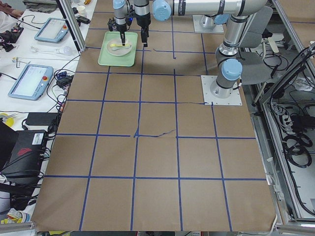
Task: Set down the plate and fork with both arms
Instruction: 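Lower the right gripper onto the yellow fork on the plate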
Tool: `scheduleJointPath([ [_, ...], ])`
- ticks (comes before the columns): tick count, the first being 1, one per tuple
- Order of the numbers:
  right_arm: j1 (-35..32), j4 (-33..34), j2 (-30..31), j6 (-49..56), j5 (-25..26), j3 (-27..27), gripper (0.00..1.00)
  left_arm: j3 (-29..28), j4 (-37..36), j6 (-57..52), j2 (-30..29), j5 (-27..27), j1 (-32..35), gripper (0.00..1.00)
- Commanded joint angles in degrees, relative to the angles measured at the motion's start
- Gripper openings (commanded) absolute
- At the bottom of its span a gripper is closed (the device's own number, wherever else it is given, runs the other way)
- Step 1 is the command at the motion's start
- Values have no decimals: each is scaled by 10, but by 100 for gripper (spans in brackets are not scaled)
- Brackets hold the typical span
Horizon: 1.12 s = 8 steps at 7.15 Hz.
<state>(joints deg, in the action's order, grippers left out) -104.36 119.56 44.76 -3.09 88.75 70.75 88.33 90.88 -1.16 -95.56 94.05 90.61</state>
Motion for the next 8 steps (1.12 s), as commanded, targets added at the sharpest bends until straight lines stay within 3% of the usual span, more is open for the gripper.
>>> scheduleJointPath([
  [1, 0, 4, -4, 3, -1, 0, 51, 0, 0, 0, -3, 0, 0, 100],
  [5, -1, 4, -4, 8, -2, 3, 48, 3, -4, -2, 1, -1, 4, 100],
  [6, 0, 3, -3, 25, -2, 3, 33, 3, -4, -3, 4, -1, 8, 100],
  [8, 0, 2, 0, 28, -2, 3, 16, 2, -17, -3, 1, 0, 8, 100],
])
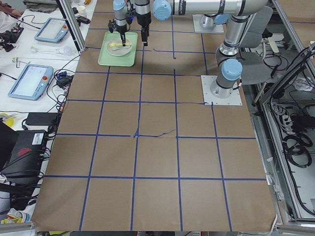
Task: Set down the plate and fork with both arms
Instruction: 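Grasp the yellow fork with the right gripper and lift it off the plate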
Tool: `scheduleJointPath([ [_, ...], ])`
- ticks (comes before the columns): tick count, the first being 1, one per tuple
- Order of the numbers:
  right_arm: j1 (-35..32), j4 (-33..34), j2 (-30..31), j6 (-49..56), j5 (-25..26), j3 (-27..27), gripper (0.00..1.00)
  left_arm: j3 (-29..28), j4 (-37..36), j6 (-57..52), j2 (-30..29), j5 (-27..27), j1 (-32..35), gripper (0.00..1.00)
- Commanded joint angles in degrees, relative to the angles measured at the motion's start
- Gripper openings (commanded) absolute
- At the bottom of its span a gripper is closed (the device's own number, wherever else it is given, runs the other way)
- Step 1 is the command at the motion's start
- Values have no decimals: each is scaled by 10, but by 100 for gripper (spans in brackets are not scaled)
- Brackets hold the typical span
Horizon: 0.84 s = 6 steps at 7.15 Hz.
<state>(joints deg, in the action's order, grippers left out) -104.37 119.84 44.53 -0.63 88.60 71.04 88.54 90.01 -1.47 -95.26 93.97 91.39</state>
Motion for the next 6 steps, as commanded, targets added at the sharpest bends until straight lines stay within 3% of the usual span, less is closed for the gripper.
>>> scheduleJointPath([
  [1, 0, 0, 2, 4, 0, 0, 15, 2, -22, 1, -5, 1, 1, 100],
  [4, 5, -3, 24, -8, -1, -5, 16, 12, -36, 1, -8, 0, 1, 100],
  [6, 44, -5, 44, -37, 0, 4, 16, 13, -45, 2, -9, 1, 13, 100],
])
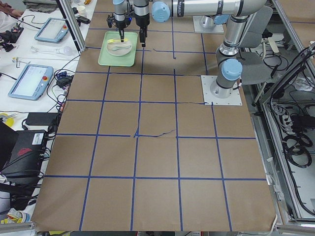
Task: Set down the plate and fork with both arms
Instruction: 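Grasp the yellow fork with the right gripper and lift it off the plate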
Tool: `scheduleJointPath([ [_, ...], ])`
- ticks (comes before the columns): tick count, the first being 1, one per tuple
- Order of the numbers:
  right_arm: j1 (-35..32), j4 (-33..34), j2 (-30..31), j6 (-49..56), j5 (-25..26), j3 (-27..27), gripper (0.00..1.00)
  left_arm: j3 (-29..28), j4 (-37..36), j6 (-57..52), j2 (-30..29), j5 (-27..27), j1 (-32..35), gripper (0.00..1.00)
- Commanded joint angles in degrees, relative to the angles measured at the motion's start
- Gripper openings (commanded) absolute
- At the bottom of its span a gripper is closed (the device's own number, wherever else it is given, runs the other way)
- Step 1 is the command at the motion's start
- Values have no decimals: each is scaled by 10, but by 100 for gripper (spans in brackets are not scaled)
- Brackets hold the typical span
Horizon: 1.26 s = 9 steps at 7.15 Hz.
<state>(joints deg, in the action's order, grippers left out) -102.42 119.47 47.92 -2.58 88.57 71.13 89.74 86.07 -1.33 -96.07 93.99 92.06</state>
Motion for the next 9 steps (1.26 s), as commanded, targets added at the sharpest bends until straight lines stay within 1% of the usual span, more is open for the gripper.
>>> scheduleJointPath([
  [1, 53, -1, 12, -25, -14, 15, 17, 2, -13, -1, -1, 1, 7, 100],
  [2, 68, 4, 15, -36, -39, 38, 17, 3, -13, 0, 3, 1, 7, 100],
  [3, 69, 5, 21, -36, -43, 58, 17, 3, -13, 0, 7, 0, 7, 100],
  [5, 69, 17, 21, -32, -60, 85, 24, 8, -13, 0, 7, 1, 7, 100],
  [7, 70, 28, 21, -26, -60, 102, 25, 11, -15, -1, 8, 1, 7, 100],
  [8, 69, 30, 21, -25, -57, 103, 29, 11, -20, -1, 8, 1, 7, 100],
  [9, 69, 30, 22, -25, -54, 103, 75, 11, -20, -1, 9, 1, 6, 100],
])
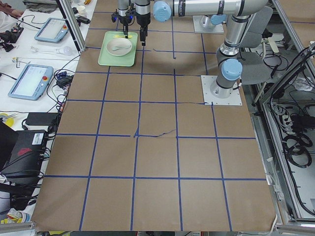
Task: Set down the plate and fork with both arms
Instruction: 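Lower the fork onto the tray beside the plate and release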
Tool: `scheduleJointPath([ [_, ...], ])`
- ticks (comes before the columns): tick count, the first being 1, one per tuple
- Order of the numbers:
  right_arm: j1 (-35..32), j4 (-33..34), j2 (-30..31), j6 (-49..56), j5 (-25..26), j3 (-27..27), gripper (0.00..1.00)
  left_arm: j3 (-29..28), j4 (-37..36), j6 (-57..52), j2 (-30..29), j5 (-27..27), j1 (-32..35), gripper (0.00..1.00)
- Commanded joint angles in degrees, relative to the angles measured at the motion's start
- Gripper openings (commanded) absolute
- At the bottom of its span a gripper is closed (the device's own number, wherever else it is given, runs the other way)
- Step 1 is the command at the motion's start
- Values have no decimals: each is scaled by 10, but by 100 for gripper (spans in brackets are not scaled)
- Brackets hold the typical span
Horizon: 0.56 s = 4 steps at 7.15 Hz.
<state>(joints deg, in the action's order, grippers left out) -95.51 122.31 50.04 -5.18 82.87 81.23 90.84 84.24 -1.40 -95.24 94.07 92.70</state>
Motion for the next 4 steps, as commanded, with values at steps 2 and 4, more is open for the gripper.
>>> scheduleJointPath([
  [2, 1, -5, 19, 2, 12, 2, 92, 1, -2, 0, 0, -1, 0, 100],
  [4, 5, -66, 71, 29, 53, 5, 93, 1, -2, 1, -2, -1, 0, 100],
])
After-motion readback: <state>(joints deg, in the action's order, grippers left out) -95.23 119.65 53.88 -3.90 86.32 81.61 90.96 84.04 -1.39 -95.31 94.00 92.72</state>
